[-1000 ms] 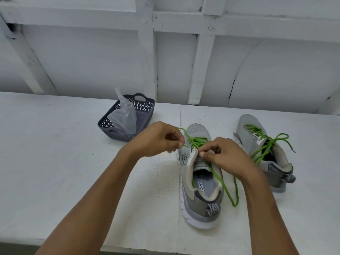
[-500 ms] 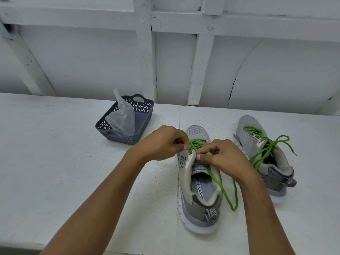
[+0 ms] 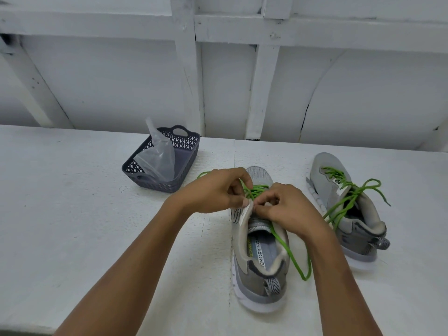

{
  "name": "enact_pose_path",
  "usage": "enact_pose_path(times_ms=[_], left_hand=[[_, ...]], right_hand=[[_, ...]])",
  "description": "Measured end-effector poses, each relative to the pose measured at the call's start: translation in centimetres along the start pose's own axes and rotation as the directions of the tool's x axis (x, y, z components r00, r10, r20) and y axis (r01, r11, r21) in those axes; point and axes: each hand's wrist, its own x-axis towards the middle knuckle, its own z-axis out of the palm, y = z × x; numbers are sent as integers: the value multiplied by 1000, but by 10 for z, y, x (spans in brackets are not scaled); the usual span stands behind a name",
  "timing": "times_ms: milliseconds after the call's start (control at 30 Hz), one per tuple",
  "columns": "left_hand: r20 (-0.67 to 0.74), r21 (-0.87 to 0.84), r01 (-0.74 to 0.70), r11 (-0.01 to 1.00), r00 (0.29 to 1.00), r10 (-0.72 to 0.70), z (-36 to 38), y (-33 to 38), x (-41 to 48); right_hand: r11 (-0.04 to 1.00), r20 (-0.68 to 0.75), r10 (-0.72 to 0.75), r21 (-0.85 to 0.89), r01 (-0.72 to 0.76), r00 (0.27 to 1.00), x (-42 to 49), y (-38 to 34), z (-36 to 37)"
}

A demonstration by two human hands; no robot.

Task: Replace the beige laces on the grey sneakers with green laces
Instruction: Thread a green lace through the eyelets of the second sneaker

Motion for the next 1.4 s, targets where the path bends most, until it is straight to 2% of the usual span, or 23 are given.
enact_pose_path(times_ms=[233,400,467,500,567,600,633,667,700,733,800,833,867,900,1033,1100,1133,1167,1200,1233,1300,1367,1400], left_hand=[[35,-5,0,1000,999,0,5,6,1],[21,-66,72,995,997,-71,8,1,2],[14,-84,95,992,995,-94,8,1,1],[8,-92,98,991,995,-98,8,0,1],[1,-89,96,991,995,-96,10,1,1],[-3,-89,98,991,995,-98,10,1,0],[-11,-86,99,991,995,-100,11,1,0],[-24,-81,100,992,994,-102,11,2,0],[-36,-80,106,991,993,-110,11,2,0],[-47,-75,112,991,992,-115,11,1,-1],[-62,-62,117,991,991,-121,9,1,-2],[-58,-54,125,991,990,-128,9,1,-2],[-49,-49,133,990,990,-135,9,2,-1],[-39,-48,142,989,989,-144,9,2,-1],[-39,-56,154,987,987,-156,9,0,1],[-43,-71,161,984,985,-165,9,0,1],[-48,-80,164,983,985,-168,9,0,0],[-52,-91,166,982,984,-171,9,-1,1],[-57,-101,168,981,983,-174,10,-1,0],[-56,-107,171,979,983,-177,10,-1,0],[-55,-111,178,978,981,-185,10,-2,0],[-48,-115,187,976,980,-194,10,-1,1],[-43,-117,193,974,979,-199,10,-1,1]], right_hand=[[989,-92,9,150,5,996,-2,7,0],[990,-206,-41,120,67,978,-5,9,-6],[967,-274,-15,241,83,962,-6,6,-12],[907,-272,30,412,88,962,-5,5,-16],[574,-130,94,817,53,987,-6,-1,-24],[403,-68,96,915,24,993,-6,-3,-27],[308,-38,121,951,-1,992,-7,-1,-30],[299,-28,151,954,-19,988,-8,3,-36],[398,-35,171,917,-37,985,-9,8,-42],[592,-50,162,804,-57,985,-10,12,-46],[946,23,47,319,-52,999,-12,19,-50],[996,100,0,93,-9,995,-14,22,-50],[999,151,-34,-20,38,988,-16,23,-50],[997,164,-69,-4,71,984,-17,22,-49],[881,58,-203,447,156,978,-15,15,-51],[598,50,-219,796,94,974,-11,15,-53],[427,52,-192,904,36,980,-10,15,-54],[352,55,-131,936,-6,990,-9,16,-56],[421,63,-63,906,-31,996,-8,17,-59],[598,67,-6,800,-51,998,-8,20,-61],[933,104,41,351,-75,994,-7,29,-60],[998,190,-3,-62,15,982,-10,31,-59],[993,223,-63,-88,84,973,-11,30,-59]])
